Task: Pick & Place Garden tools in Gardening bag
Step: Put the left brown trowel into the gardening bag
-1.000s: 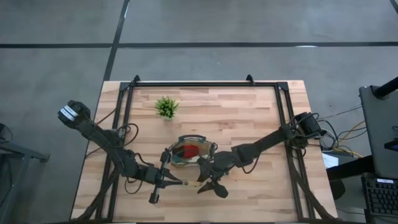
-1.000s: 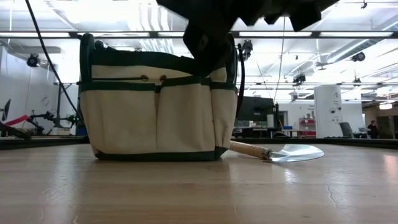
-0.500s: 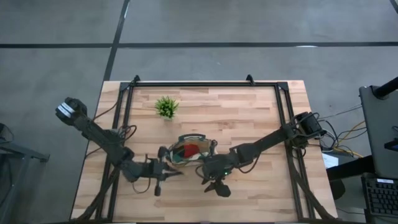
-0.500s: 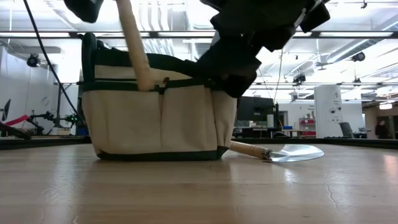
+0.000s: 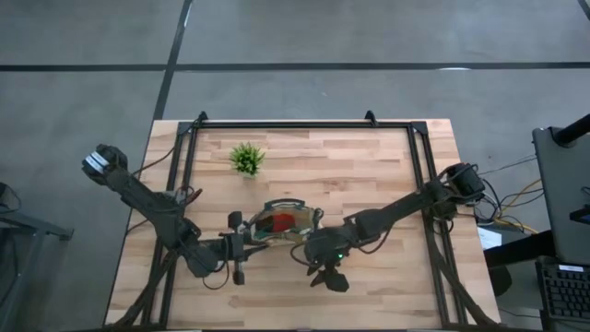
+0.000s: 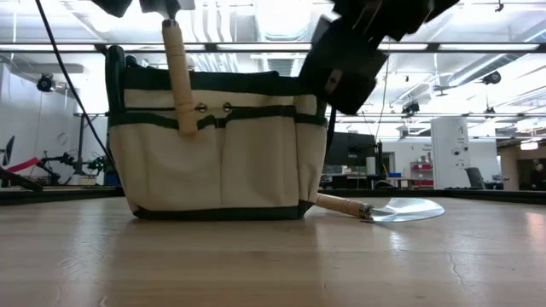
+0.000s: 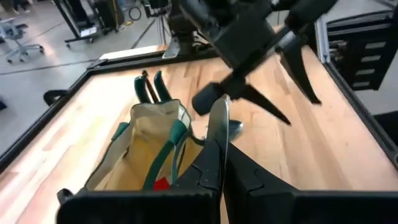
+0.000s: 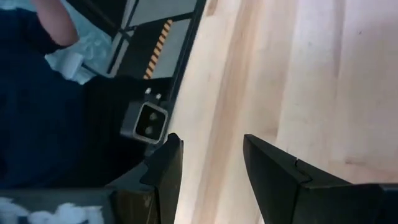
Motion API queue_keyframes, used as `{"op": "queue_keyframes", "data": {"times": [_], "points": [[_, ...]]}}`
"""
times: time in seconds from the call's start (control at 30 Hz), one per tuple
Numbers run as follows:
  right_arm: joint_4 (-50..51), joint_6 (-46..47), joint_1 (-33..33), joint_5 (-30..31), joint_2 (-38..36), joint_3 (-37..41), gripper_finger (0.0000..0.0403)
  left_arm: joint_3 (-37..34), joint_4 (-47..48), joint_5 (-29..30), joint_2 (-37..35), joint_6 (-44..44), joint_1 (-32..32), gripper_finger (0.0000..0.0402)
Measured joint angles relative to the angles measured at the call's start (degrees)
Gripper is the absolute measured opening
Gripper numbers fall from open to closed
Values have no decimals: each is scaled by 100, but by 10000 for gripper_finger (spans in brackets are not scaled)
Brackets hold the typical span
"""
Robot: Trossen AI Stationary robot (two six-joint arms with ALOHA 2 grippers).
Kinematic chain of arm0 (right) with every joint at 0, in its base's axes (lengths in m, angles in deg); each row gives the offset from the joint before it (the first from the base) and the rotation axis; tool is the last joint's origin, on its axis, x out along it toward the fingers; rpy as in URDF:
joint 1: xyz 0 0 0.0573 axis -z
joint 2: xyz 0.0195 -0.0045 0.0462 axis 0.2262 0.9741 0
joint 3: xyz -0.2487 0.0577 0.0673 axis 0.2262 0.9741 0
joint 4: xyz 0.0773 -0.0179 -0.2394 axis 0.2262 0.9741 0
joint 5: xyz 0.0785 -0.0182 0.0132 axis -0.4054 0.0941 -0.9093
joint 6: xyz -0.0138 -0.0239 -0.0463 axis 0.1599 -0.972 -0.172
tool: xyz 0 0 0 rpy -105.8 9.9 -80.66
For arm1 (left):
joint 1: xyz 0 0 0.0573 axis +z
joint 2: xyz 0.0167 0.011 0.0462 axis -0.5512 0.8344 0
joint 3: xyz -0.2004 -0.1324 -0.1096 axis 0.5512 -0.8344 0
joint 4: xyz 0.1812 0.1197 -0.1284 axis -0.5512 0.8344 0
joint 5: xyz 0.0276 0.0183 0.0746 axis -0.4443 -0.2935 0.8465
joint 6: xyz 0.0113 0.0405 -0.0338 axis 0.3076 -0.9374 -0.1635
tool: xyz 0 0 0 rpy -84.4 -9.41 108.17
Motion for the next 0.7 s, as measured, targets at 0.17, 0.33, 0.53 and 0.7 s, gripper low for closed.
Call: {"op": "queue_keyframes", "data": {"times": [0.17,0.33,0.53,0.7], "points": [[126,10,-105,-9,-268,20,156,395,206,-25,-16,-207,-31,4],[602,102,-229,168,-444,54,150,531,826,-19,-8,125,-31,4],[1725,327,-428,1101,-503,82,153,270,972,-25,9,780,-30,4],[2173,635,-476,2281,-501,123,150,77,913,-12,42,1142,1,5]]}}
